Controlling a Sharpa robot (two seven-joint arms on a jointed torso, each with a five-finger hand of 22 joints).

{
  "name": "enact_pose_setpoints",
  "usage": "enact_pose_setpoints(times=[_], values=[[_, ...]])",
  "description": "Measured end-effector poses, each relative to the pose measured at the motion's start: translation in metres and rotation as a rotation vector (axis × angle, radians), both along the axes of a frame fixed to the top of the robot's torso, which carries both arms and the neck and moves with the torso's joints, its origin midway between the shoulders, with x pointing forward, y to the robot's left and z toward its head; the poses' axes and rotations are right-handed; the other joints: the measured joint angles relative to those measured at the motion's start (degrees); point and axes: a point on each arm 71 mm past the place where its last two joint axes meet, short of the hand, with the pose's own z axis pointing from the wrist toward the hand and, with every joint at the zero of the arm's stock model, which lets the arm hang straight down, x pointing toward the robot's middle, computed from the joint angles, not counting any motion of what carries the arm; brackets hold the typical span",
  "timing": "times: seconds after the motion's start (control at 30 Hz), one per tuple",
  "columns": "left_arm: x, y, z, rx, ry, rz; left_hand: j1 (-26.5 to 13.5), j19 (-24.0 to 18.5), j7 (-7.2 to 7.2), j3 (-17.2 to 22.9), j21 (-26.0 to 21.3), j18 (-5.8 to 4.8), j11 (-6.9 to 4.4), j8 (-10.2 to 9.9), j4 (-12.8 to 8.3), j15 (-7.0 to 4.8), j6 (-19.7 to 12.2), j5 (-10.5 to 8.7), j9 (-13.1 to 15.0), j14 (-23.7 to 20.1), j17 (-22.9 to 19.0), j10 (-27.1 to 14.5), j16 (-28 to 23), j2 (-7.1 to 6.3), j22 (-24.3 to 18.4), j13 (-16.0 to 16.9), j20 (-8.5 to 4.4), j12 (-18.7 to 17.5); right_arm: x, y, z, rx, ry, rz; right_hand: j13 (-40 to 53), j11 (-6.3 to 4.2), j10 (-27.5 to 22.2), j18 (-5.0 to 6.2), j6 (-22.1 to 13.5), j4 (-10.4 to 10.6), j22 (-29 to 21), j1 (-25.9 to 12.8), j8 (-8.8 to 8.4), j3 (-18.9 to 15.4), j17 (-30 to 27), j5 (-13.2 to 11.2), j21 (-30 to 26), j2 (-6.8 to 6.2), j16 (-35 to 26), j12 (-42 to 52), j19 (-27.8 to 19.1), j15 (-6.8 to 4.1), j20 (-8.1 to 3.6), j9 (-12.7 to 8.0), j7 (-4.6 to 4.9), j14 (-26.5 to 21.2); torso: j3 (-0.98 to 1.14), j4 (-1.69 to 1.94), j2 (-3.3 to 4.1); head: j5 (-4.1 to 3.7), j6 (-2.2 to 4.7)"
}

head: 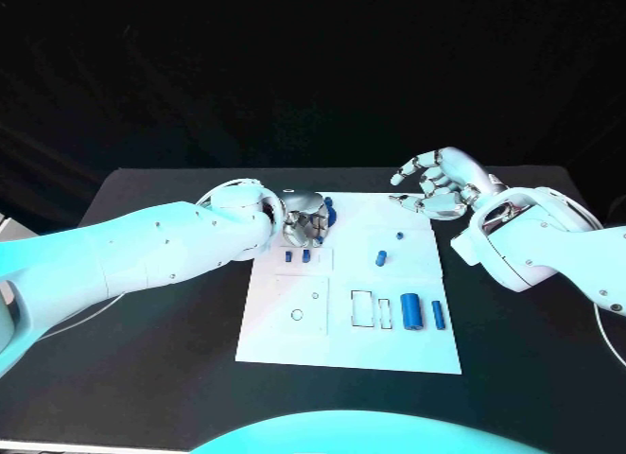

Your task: Assemble the parts on the task board

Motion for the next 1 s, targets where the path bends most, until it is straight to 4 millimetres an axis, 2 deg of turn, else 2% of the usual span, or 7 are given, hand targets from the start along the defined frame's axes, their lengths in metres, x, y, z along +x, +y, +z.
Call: enact_pose_setpoints(times=[0.13, 0.4, 0.67, 1.0], values=[[0.0, -0.001, 0.0, -0.006, 0.001, -0.003, -0.1, 0.5, -0.4, 1.7, 1.9, 0.0, -0.55, -0.7, -1.4, -0.64, 1.9, -0.34, 0.3, 1.2, 0.9, 2.5, 0.7, 0.11, 1.9, -0.9, -0.48, -2.0, 0.0, 0.0, 0.0, 0.0, 0.0, 0.0, 0.0, 0.0, 0.0, 0.0, 0.0, 0.0, 0.0, 0.0, 0.0, 0.0, 0.0, 0.0, 0.0, 0.0, 0.0, 0.0, 0.0, 0.0, 0.0, 0.0, 0.0, 0.0, 0.01, 0.01, 0.0, -0.01, 0.03], [0.0, -0.001, 0.001, -0.032, -0.004, -0.003, -2.2, 1.8, -0.83, 3.1, 3.8, -0.01, -1.07, -1.7, -2.8, -0.96, 4.3, -0.45, 1.2, 2.8, 1.8, 6.0, 1.4, 0.55, 4.4, -2.0, -0.72, -5.7, 0.0, 0.0, 0.0, -0.001, 0.002, 0.002, 0.0, 0.0, 0.0, 0.0, 0.0, 0.0, 0.0, 0.0, 0.0, 0.0, 0.0, 0.0, 0.0, 0.0, 0.0, 0.0, 0.0, 0.0, 0.0, 0.0, 0.0, 0.0, -0.02, 0.03, -0.01, -0.04, 0.14], [-0.002, 0.004, 0.003, -0.073, -0.017, 0.007, -3.2, 3.1, -0.96, 3.5, 4.9, -0.01, -1.36, -2.0, -3.6, -1.15, 5.5, -0.55, 1.3, 3.8, 3.3, 7.4, 1.8, 0.59, 6.1, -2.2, -0.98, -6.7, 0.0, 0.001, 0.0, -0.002, 0.003, 0.003, 0.0, 0.0, 0.0, 0.0, 0.0, 0.2, 0.0, 0.0, 0.0, 0.2, 0.0, 0.3, 0.0, 0.0, 0.0, 0.0, 0.0, 0.0, 0.0, 0.0, 0.0, 0.0, -0.05, 0.02, -0.02, -0.07, 0.51], [-0.005, 0.022, 0.018, -0.148, -0.023, 0.044, -3.7, 3.8, -1.03, 3.5, 5.6, -0.02, -1.45, -2.3, -4.2, -1.16, 6.2, -0.59, 1.3, 4.6, 4.3, 8.3, 2.3, 0.71, 6.8, -2.3, -1.09, -7.8, 0.0, -0.001, -0.001, -0.003, 0.005, 0.001, 0.0, 0.0, 0.0, 0.0, 0.0, 0.2, 0.0, 0.0, 0.0, 0.2, 0.0, 0.3, 0.0, 0.0, 0.0, 0.0, 0.0, 0.0, 0.0, 0.0, 0.0, 0.0, -0.03, 0.07, -0.13, -0.08, 0.81]])
